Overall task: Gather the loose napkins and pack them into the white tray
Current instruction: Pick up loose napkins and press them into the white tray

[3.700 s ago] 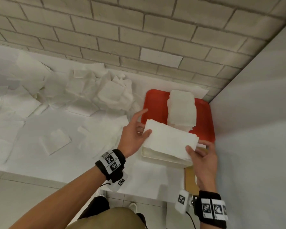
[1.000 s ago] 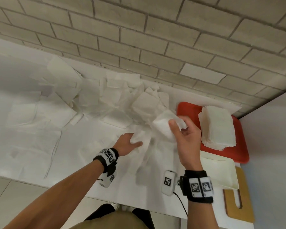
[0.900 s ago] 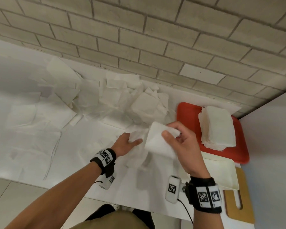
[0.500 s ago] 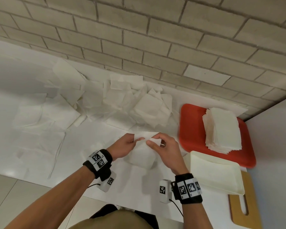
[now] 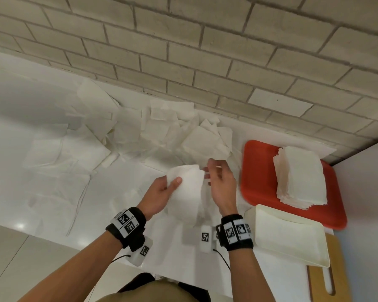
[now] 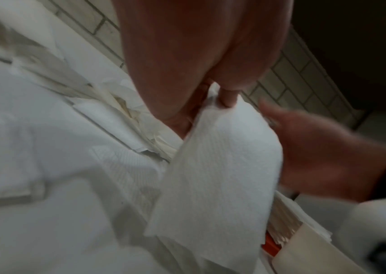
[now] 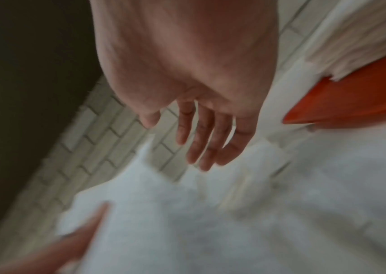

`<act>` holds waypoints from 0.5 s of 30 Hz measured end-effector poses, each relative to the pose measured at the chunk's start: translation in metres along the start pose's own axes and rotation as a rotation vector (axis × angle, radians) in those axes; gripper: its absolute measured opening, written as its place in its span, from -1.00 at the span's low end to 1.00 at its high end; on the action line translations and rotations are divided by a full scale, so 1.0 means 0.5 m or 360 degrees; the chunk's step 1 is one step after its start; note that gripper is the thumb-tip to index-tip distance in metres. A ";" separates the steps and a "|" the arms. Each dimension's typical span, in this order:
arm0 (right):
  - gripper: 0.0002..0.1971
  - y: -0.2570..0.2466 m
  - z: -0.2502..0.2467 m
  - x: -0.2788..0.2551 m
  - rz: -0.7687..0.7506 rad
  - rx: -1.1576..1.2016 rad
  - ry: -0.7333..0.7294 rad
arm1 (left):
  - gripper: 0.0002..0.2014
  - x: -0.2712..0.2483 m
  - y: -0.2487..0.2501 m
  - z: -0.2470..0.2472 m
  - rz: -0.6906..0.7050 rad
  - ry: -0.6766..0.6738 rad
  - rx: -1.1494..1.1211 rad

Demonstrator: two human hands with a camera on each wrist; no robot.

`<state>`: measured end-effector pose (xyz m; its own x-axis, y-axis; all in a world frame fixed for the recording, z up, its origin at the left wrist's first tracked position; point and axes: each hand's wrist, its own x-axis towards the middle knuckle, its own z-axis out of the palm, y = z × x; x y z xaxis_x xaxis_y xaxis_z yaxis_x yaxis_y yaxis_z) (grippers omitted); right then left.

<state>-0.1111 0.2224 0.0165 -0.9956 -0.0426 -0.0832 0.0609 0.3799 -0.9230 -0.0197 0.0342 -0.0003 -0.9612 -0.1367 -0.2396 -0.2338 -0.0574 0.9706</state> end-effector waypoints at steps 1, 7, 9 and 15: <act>-0.65 0.028 0.004 0.026 0.0089 -0.0171 0.0069 | -0.64 0.000 -0.006 -0.006 -0.0042 0.0141 -0.0029; -0.27 0.148 0.042 0.100 0.0337 -0.1275 -0.0315 | -0.70 -0.010 -0.033 -0.065 -0.0107 0.0519 0.0035; -0.43 0.162 0.047 0.112 0.0369 -0.1197 -0.0374 | -0.73 -0.012 -0.031 -0.084 -0.0122 0.0560 0.0052; -0.72 0.159 0.014 0.077 0.0096 -0.0591 -0.0137 | -0.74 -0.002 -0.027 -0.121 -0.0104 0.0625 0.0135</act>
<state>-0.1441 0.2443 -0.0628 -0.9804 -0.0815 -0.1792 0.0737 0.6921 -0.7180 -0.0066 -0.0245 -0.0144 -0.8188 -0.5036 -0.2756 -0.3195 0.0011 0.9476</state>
